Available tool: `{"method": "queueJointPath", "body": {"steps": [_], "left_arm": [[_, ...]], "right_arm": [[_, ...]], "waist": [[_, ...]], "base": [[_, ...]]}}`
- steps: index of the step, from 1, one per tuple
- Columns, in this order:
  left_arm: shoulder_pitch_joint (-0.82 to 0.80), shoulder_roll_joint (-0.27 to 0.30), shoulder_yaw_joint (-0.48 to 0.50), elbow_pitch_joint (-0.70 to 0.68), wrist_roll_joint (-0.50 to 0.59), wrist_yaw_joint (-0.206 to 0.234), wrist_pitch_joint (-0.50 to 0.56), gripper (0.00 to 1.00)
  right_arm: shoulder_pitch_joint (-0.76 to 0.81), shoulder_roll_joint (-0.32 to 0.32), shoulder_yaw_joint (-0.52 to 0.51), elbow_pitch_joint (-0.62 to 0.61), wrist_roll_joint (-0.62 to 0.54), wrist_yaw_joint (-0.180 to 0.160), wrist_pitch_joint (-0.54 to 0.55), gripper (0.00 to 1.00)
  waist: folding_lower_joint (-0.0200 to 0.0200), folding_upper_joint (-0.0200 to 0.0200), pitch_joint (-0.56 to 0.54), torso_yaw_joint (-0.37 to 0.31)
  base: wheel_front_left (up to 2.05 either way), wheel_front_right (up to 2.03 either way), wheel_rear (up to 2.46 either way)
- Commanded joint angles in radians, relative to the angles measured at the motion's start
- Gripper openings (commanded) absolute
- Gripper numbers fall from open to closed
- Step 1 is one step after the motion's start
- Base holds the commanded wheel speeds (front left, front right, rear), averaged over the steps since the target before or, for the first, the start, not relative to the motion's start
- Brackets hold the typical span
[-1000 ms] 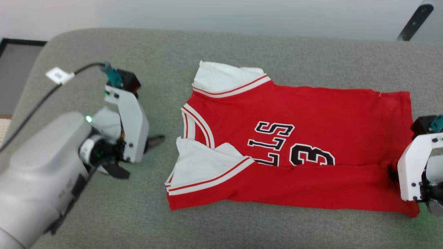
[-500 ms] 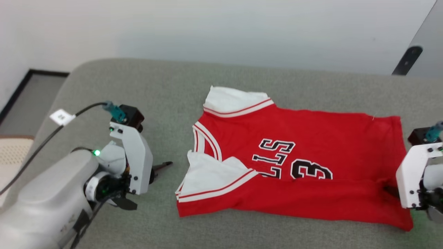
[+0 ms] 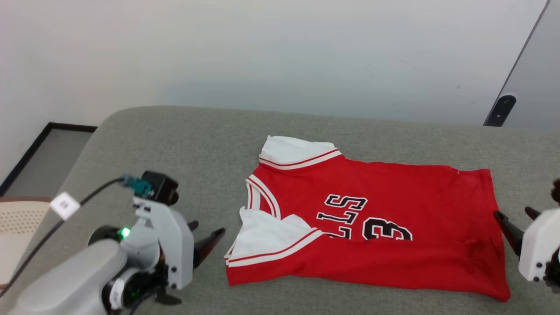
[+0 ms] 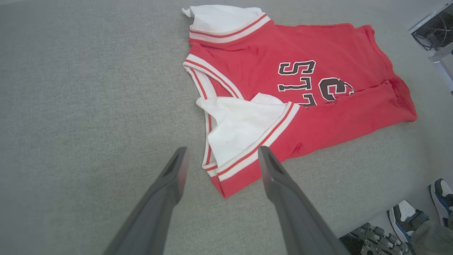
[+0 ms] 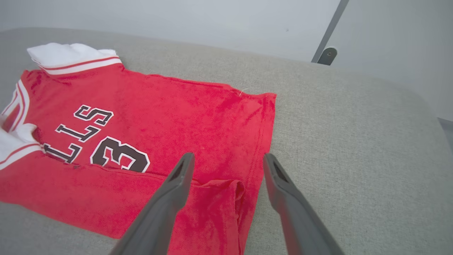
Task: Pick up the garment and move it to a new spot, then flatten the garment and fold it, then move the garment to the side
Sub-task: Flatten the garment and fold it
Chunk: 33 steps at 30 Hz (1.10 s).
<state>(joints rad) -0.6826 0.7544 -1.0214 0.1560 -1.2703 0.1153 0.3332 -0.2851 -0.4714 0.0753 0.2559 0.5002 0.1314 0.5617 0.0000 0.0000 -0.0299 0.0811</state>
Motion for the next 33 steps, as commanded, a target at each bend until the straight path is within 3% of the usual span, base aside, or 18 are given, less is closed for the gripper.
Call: {"method": "queueJointPath", "body": {"steps": [1,9,18,28,33], "left_arm": [[0.028,0.014,0.006,-0.025,-0.005,0.018,-0.012,1.00],[0.136,0.086,0.050,-0.141,-0.038,0.086,-0.105,1.00],[0.232,0.118,0.096,-0.200,-0.090,0.093,-0.212,1.00],[0.136,0.088,0.059,-0.099,-0.157,0.039,-0.002,1.00],[0.075,0.058,0.035,-0.015,-0.169,0.033,0.104,1.00]], "right_arm": [[0.037,0.012,-0.023,-0.036,-0.013,-0.002,-0.043,1.00],[0.212,0.098,-0.125,-0.245,-0.107,-0.001,-0.295,1.00],[0.326,0.182,-0.168,-0.331,-0.140,-0.002,-0.483,1.00],[0.289,0.200,-0.167,-0.349,-0.151,-0.002,-0.478,1.00],[0.273,0.207,-0.162,-0.337,-0.150,-0.002,-0.480,1.00]], "waist": [[0.0000,0.0000,-0.001,-0.005],[0.0000,0.0000,0.014,-0.048],[0.0000,0.0000,0.054,-0.096],[0.0000,0.0000,0.120,-0.139],[0.0000,0.0000,0.142,-0.163]], "base": [[0.00,0.00,0.00],[0.00,0.00,0.00],[0.00,0.00,0.00],[0.00,0.00,0.00],[0.00,0.00,0.00]]}}
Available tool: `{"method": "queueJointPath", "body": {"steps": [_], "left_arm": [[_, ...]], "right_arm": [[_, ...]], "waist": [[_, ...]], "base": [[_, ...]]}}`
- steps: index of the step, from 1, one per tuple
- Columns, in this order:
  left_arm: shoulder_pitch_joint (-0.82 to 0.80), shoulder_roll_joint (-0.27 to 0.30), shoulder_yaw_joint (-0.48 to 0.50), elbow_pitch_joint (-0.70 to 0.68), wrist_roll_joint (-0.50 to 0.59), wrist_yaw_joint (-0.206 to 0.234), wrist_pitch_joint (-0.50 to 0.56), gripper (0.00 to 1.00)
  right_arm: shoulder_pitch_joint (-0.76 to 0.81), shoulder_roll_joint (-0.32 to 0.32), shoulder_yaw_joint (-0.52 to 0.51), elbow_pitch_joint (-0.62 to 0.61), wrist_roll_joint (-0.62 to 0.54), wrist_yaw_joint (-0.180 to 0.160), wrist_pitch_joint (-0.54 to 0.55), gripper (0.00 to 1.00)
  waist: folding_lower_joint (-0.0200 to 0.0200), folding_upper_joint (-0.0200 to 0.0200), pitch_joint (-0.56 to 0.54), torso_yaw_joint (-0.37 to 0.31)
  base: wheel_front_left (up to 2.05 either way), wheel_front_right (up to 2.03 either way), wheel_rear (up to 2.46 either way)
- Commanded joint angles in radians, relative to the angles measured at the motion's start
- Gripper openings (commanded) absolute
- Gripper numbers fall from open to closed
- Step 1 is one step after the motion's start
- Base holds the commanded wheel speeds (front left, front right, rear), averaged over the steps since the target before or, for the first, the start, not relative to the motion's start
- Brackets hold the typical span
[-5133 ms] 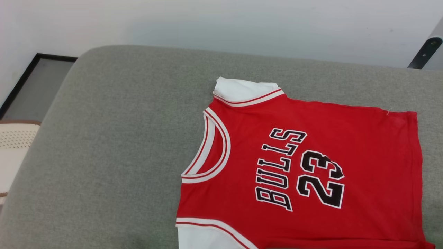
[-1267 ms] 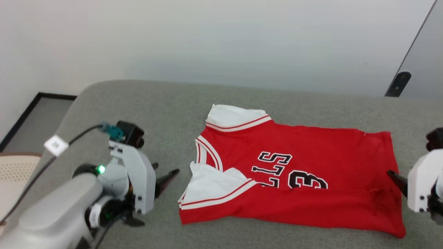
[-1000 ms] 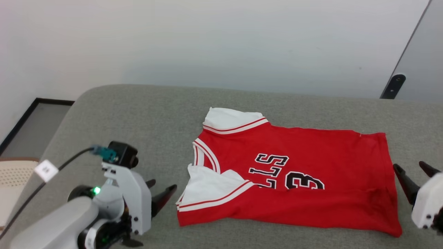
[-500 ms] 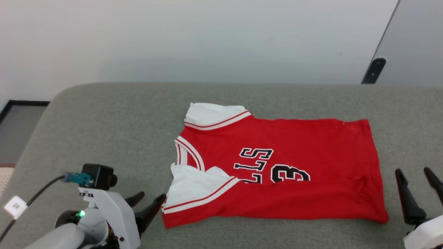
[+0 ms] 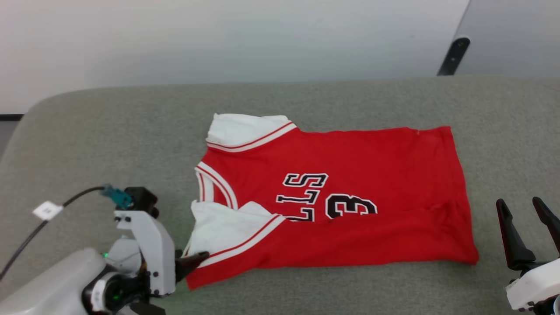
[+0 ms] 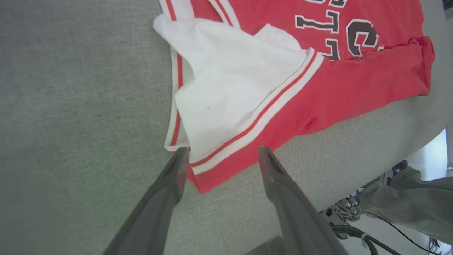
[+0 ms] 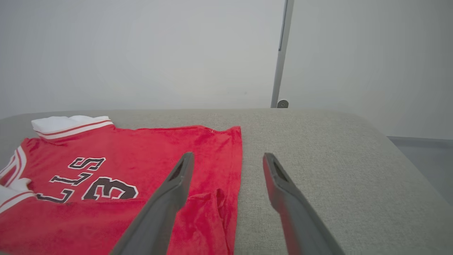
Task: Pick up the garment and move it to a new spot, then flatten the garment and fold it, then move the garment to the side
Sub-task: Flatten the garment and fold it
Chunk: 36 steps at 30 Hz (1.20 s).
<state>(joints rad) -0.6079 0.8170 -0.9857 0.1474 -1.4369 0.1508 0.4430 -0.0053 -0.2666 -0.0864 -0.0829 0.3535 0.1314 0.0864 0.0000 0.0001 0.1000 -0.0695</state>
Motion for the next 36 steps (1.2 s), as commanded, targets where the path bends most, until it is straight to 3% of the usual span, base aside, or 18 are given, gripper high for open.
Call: {"method": "queueJointPath", "body": {"steps": [1,6,17,30,36], "left_arm": [[-0.009,-0.010,-0.007,0.010,-0.003,-0.001,0.013,1.00],[-0.031,-0.038,-0.036,0.074,-0.018,-0.007,0.100,1.00],[-0.042,-0.080,-0.103,0.257,0.026,-0.060,0.166,1.00],[-0.048,-0.078,-0.218,0.445,0.140,-0.035,0.250,1.00],[-0.045,-0.106,-0.239,0.518,0.157,-0.027,0.258,1.00]], "right_arm": [[-0.007,0.006,-0.004,0.004,-0.004,-0.002,-0.004,1.00],[-0.015,0.017,0.001,0.007,0.004,-0.002,-0.006,1.00],[-0.032,0.030,0.005,0.006,0.013,-0.002,-0.003,1.00],[-0.049,0.044,0.003,-0.003,0.032,-0.002,0.020,1.00],[-0.061,0.050,0.011,-0.006,0.043,-0.002,0.031,1.00]], "waist": [[0.0000,-0.0001,0.016,-0.017],[0.0000,-0.0001,0.032,-0.035],[0.0000,-0.0001,0.063,-0.061],[0.0000,-0.0001,0.082,-0.059],[0.0000,-0.0001,0.094,-0.061]], "base": [[0.00,0.00,0.00],[0.00,0.00,0.00],[0.00,0.00,0.00],[0.00,0.00,0.00],[0.00,0.00,0.00]]}}
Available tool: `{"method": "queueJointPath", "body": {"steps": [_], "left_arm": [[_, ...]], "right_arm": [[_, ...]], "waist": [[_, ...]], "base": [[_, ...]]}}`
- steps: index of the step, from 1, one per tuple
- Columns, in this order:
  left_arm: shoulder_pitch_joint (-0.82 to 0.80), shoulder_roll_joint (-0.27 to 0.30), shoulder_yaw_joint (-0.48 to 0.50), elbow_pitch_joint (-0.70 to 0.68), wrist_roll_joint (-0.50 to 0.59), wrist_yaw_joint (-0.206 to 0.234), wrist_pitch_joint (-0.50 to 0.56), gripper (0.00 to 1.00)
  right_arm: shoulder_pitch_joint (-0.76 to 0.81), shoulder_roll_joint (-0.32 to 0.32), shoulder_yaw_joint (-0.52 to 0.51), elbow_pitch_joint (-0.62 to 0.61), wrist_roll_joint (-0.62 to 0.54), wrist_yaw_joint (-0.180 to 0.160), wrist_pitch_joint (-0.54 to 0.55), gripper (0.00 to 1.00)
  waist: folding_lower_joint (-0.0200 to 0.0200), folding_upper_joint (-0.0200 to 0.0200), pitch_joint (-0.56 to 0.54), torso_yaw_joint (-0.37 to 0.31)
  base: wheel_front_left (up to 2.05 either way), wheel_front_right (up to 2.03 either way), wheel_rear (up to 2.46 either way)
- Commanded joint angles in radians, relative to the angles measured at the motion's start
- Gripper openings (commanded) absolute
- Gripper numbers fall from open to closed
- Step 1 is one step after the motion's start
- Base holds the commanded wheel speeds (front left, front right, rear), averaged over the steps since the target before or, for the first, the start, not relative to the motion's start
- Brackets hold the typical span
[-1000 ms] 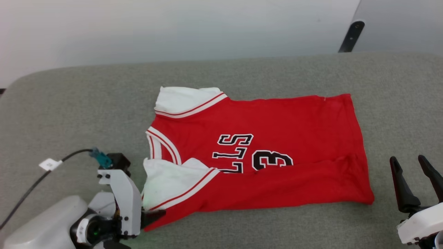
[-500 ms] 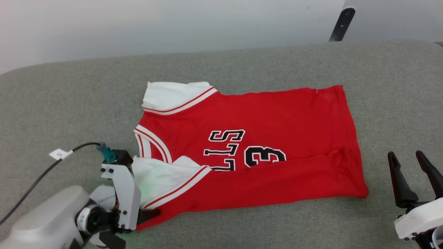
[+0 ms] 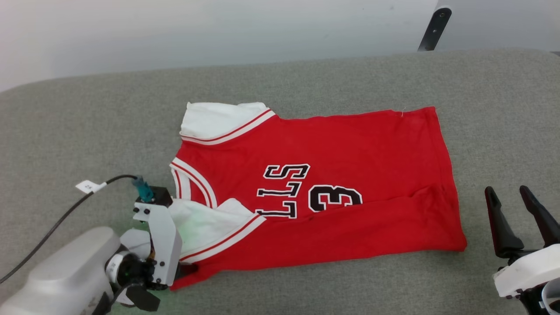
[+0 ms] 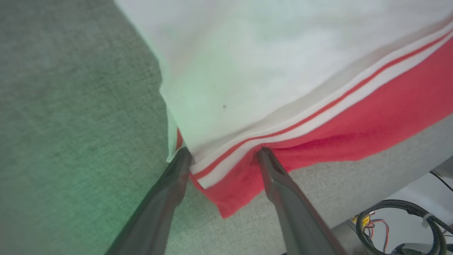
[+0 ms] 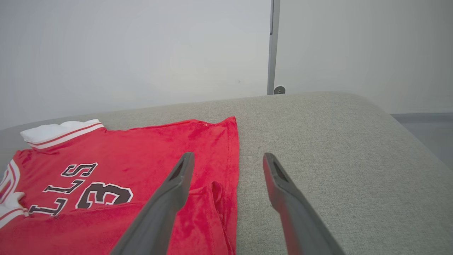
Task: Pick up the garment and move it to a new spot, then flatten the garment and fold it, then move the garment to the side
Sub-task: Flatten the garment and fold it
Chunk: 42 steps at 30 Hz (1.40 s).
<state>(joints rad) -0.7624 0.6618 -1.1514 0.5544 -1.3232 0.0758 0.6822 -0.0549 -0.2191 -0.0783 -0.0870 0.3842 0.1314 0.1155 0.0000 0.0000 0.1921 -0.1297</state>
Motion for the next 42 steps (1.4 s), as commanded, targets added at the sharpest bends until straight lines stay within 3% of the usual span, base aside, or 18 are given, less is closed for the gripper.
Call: {"method": "queueJointPath", "body": {"steps": [1,2,3,4,9,14,25,31,37,38,39,42], "left_arm": [[0.113,0.041,-0.072,0.123,0.038,0.043,0.019,1.00],[0.115,0.034,-0.069,0.133,0.030,0.043,0.023,1.00],[0.117,0.026,-0.069,0.138,0.025,0.036,0.027,0.44],[0.122,0.017,-0.064,0.143,0.015,0.031,0.023,0.00],[0.110,-0.031,-0.043,0.156,-0.005,0.003,0.005,0.00],[0.086,-0.045,-0.040,0.170,0.001,-0.015,-0.003,0.00],[0.047,-0.094,-0.041,0.192,0.016,-0.067,-0.020,0.00],[0.026,-0.125,-0.044,0.206,0.024,-0.085,-0.025,0.00],[0.005,-0.147,-0.039,0.218,0.029,-0.096,-0.040,0.00],[0.002,-0.149,-0.037,0.220,0.028,-0.100,-0.044,0.00],[-0.001,-0.152,-0.033,0.222,0.026,-0.102,-0.049,0.00],[-0.007,-0.161,-0.030,0.227,0.024,-0.112,-0.053,0.00]], "right_arm": [[-0.015,0.003,0.005,-0.003,0.014,-0.002,0.002,1.00],[-0.018,0.003,0.009,-0.003,0.016,-0.002,0.009,1.00],[-0.017,0.002,0.011,-0.002,0.020,-0.002,0.013,1.00],[-0.016,0.000,0.014,-0.001,0.021,-0.002,0.022,1.00],[-0.018,-0.025,0.029,0.006,0.033,-0.002,0.113,1.00],[-0.034,-0.067,0.044,0.016,0.056,-0.001,0.235,1.00],[-0.145,-0.148,0.091,0.127,0.141,-0.002,0.625,1.00],[-0.222,-0.146,0.148,0.223,0.151,-0.002,0.759,1.00],[-0.296,-0.132,0.185,0.333,0.132,-0.001,0.810,1.00],[-0.310,-0.131,0.187,0.347,0.126,-0.002,0.811,0.44],[-0.322,-0.131,0.188,0.359,0.119,-0.002,0.807,0.00],[-0.339,-0.138,0.200,0.388,0.116,-0.002,0.821,0.00]], "waist": [[0.0000,0.0000,0.003,-0.002],[0.0000,0.0000,0.004,-0.003],[0.0000,0.0000,0.005,-0.003],[0.0000,0.0000,0.007,-0.003],[0.0000,0.0000,0.011,-0.001],[0.0000,0.0000,0.015,0.002],[0.0000,0.0000,0.023,0.025],[0.0000,0.0000,0.030,0.044],[0.0000,0.0000,0.041,0.057],[0.0000,0.0000,0.041,0.059],[0.0000,0.0000,0.042,0.061],[0.0000,0.0000,0.039,0.068]], "base": [[0.00,0.00,0.00],[0.00,0.00,0.00],[0.00,0.00,0.00],[0.00,0.00,0.00],[0.00,0.00,0.00],[0.00,0.00,0.00],[0.00,0.00,0.00],[0.00,0.00,0.00],[0.00,0.00,0.00],[0.00,0.00,0.00],[0.00,0.00,0.00],[0.00,0.00,0.00]]}}
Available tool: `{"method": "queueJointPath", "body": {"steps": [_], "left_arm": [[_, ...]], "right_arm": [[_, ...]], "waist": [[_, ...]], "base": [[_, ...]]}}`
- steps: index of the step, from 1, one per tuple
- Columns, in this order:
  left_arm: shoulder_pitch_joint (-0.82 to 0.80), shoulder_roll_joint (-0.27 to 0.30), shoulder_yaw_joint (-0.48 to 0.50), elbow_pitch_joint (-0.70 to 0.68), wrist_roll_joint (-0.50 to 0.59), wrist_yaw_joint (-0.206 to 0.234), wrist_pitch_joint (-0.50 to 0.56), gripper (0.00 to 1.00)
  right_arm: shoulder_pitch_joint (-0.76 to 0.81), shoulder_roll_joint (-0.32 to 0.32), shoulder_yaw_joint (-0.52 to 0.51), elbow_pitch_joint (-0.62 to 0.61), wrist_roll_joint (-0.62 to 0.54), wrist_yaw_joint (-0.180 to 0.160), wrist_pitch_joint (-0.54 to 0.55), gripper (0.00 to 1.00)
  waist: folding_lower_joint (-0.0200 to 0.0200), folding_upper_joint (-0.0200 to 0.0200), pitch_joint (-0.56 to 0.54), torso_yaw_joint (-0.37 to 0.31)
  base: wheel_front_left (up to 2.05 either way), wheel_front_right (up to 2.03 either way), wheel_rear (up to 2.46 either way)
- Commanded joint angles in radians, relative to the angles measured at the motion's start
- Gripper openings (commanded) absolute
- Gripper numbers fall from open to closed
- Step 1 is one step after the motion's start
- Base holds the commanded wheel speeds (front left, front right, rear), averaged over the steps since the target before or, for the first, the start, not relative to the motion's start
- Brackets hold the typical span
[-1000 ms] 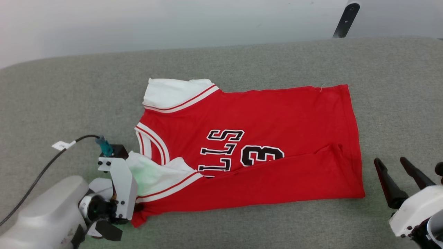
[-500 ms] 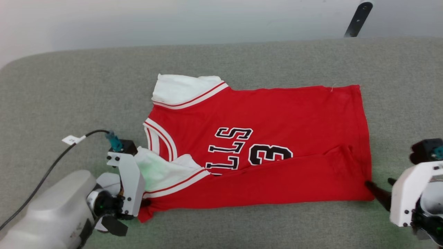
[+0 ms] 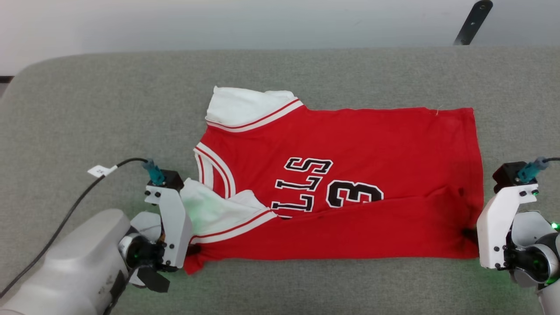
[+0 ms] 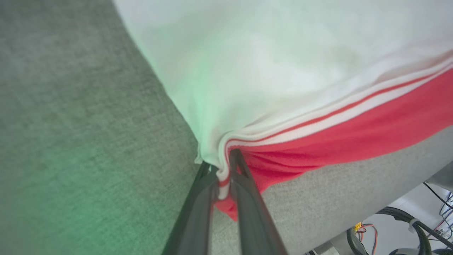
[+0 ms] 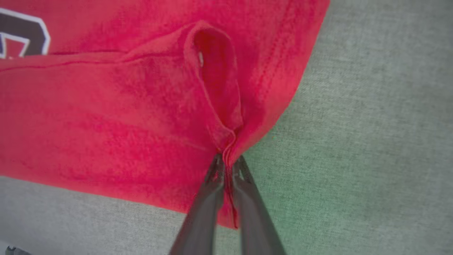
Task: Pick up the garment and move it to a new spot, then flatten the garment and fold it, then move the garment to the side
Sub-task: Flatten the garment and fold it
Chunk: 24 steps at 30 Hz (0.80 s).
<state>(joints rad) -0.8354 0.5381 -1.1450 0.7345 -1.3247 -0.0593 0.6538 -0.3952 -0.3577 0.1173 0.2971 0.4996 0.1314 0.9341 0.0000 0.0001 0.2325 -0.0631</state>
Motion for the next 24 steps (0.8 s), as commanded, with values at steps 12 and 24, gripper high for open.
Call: {"method": "queueJointPath", "body": {"steps": [12,24], "left_arm": [[0.074,-0.014,-0.034,0.031,0.000,0.008,0.017,0.00],[0.096,0.041,-0.054,-0.113,-0.033,0.072,0.150,0.00]], "right_arm": [[0.005,-0.030,-0.008,-0.023,0.042,-0.002,0.072,0.00],[0.075,-0.092,-0.036,-0.136,0.080,-0.002,0.197,0.00]], "waist": [[0.0000,-0.0001,-0.039,0.013],[0.0000,-0.0001,-0.118,0.039]], "base": [[0.00,0.00,0.00],[0.00,0.00,0.00]]}}
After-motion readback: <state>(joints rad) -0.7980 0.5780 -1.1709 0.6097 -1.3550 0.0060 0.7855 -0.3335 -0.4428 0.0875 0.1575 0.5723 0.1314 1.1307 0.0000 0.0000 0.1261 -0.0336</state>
